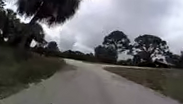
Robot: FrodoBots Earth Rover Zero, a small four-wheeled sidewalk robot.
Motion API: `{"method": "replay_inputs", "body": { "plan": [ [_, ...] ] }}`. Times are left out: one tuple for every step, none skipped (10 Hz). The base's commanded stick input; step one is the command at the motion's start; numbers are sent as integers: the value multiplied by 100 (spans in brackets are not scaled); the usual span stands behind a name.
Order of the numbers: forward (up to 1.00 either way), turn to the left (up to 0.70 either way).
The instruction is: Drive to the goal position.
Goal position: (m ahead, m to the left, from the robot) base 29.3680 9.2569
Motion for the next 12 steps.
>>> {"method": "replay_inputs", "body": {
  "plan": [
    [85,0],
    [85,0],
    [85,0],
    [85,0],
    [85,0],
    [85,5],
    [85,19],
    [85,34],
    [85,26],
    [85,0],
    [85,0],
    [85,0]
  ]
}}
